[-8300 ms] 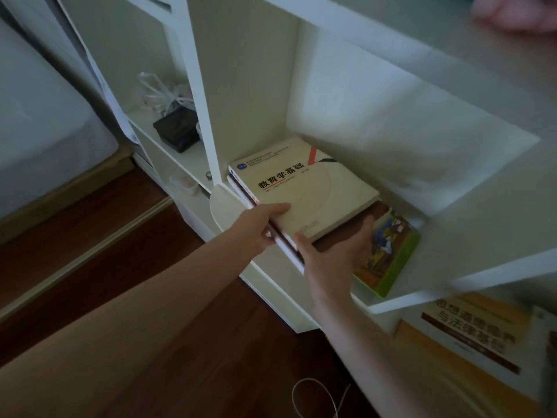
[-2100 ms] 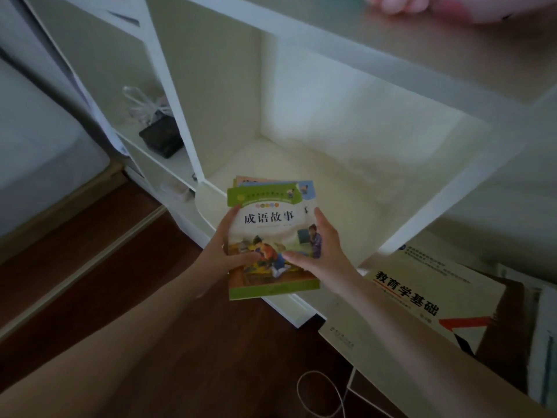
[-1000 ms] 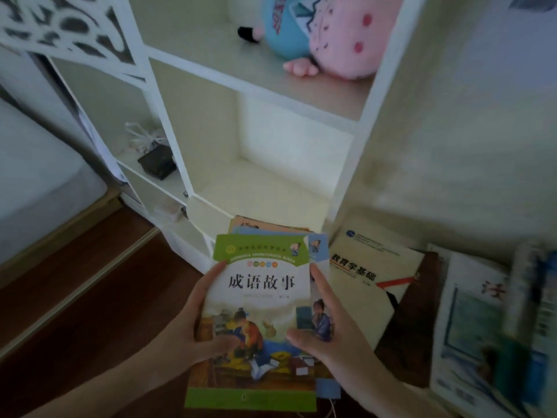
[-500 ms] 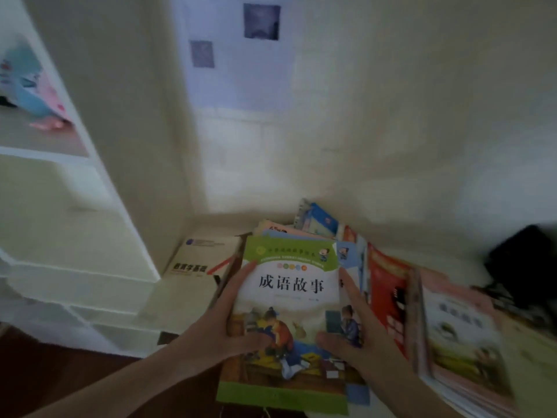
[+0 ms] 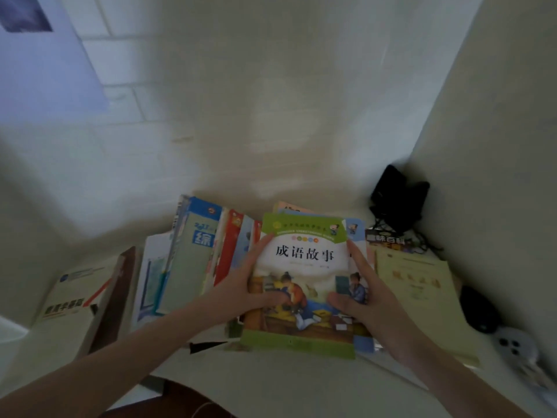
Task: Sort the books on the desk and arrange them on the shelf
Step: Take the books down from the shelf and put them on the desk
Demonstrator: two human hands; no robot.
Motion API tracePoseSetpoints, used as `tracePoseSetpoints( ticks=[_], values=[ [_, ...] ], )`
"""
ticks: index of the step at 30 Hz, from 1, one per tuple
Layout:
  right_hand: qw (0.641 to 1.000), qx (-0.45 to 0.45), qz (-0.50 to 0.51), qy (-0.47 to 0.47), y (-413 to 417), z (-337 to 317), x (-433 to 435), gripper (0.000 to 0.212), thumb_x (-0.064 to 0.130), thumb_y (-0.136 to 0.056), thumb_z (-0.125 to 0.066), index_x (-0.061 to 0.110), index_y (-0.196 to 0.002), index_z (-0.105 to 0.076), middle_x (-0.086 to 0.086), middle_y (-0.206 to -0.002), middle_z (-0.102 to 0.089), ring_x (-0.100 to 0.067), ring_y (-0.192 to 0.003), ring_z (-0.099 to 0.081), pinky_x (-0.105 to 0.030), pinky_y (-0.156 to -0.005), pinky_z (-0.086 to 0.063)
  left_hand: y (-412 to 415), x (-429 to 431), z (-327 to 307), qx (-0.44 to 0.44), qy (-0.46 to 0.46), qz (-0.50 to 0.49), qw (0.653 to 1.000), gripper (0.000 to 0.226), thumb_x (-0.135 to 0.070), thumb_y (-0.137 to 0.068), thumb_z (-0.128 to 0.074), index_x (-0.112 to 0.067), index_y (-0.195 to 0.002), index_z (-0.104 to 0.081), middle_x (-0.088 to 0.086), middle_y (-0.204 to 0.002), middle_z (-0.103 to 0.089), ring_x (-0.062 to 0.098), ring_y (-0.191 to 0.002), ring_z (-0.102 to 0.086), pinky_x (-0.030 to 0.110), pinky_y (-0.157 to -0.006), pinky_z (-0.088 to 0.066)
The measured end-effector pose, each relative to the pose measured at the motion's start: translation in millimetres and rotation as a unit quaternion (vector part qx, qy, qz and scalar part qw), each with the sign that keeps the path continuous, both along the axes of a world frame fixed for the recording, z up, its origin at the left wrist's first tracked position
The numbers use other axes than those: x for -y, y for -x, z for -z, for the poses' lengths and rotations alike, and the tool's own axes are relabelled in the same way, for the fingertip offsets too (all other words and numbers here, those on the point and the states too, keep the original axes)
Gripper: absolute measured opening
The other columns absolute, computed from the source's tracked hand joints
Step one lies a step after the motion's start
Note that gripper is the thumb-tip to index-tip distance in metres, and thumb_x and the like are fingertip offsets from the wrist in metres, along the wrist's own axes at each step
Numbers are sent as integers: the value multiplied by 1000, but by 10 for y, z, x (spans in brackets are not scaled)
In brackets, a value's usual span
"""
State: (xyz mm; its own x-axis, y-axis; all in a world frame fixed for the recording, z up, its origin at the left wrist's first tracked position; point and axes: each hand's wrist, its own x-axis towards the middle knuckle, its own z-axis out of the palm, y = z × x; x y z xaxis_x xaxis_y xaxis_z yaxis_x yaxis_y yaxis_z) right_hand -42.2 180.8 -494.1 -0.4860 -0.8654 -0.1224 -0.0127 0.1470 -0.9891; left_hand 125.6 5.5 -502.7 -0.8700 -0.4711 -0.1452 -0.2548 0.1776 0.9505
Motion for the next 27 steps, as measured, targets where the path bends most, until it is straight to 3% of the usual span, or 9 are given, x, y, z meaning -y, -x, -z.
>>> tracePoseSetpoints(
  ticks=[3,6,10,12,16,19,21,24,27],
  values=[
    [1000,3,5,7,140,-16,-103,88,-6,-84,-65,37,-148,-22,19,-81,-31,13,-49,-49,-5,-48,-40,192,-57,21,11,-3,15,1000,93,-17,-78,-74,-51,-139,-12,-34,-130,-31,-15,-103,-55,18,-81,-53],
    [1000,9,15,9,299,59,-162,88,-7,-84,-64,35,-149,-22,19,-81,-30,14,-51,-50,-4,-51,-41,362,-86,43,23,22,29,999,100,-33,-69,-76,-47,-144,-11,-20,-141,-35,-2,-113,-55,25,-90,-53],
    [999,29,41,19,566,237,-207,90,-7,-81,-67,36,-148,-24,21,-125,-42,21,-80,-51,-6,-59,-46,642,-97,131,39,28,39,998,102,-45,-65,-79,-52,-141,-12,-12,-151,-27,11,-128,-45,35,-101,-47],
    [997,51,62,20,728,334,-259,92,-6,-80,-68,39,-147,-25,20,-135,-36,15,-97,-48,-9,-62,-50,830,-131,176,57,19,50,997,100,-40,-69,-77,-50,-144,-11,-15,-150,-26,10,-128,-44,31,-99,-48],
    [993,78,88,-4,1031,491,-468,95,4,-73,-71,41,-148,-24,17,-135,-38,5,-98,-54,-16,-67,-56,1237,-266,309,95,-7,69,993,96,-28,-81,-74,-40,-150,-8,-27,-128,-37,7,-119,-48,28,-97,-48],
    [989,104,107,-18,1209,610,-632,94,3,-77,-69,44,-147,-23,18,-131,-37,-14,-112,-58,-25,-68,-60,1494,-427,417,111,13,70,991,94,-30,-81,-74,-39,-150,-11,-26,-126,-38,6,-114,-47,28,-98,-45],
    [986,121,108,-22,1300,689,-714,98,12,-69,-75,49,-143,-23,15,-141,-33,-23,-124,-52,-31,-74,-60,1639,-530,490,123,42,63,990,94,-34,-79,-74,-41,-149,-12,-17,-138,-37,6,-114,-45,26,-96,-44],
    [986,127,102,-41,1410,834,-817,106,30,-57,-87,57,-137,-24,10,-155,-25,-27,-133,-45,-38,-83,-58,1830,-648,559,210,105,79,969,98,-47,-79,-71,-51,-146,0,8,-155,-15,28,-136,-30,44,-108,-35],
    [982,128,126,-55,1468,944,-886,97,6,-76,-73,44,-148,-20,7,-152,-32,-23,-126,-51,-31,-76,-60,1941,-739,535,267,238,118,926,95,-52,-81,-65,-43,-149,1,10,-154,6,36,-142,-2,49,-114,-20]
  ],
)
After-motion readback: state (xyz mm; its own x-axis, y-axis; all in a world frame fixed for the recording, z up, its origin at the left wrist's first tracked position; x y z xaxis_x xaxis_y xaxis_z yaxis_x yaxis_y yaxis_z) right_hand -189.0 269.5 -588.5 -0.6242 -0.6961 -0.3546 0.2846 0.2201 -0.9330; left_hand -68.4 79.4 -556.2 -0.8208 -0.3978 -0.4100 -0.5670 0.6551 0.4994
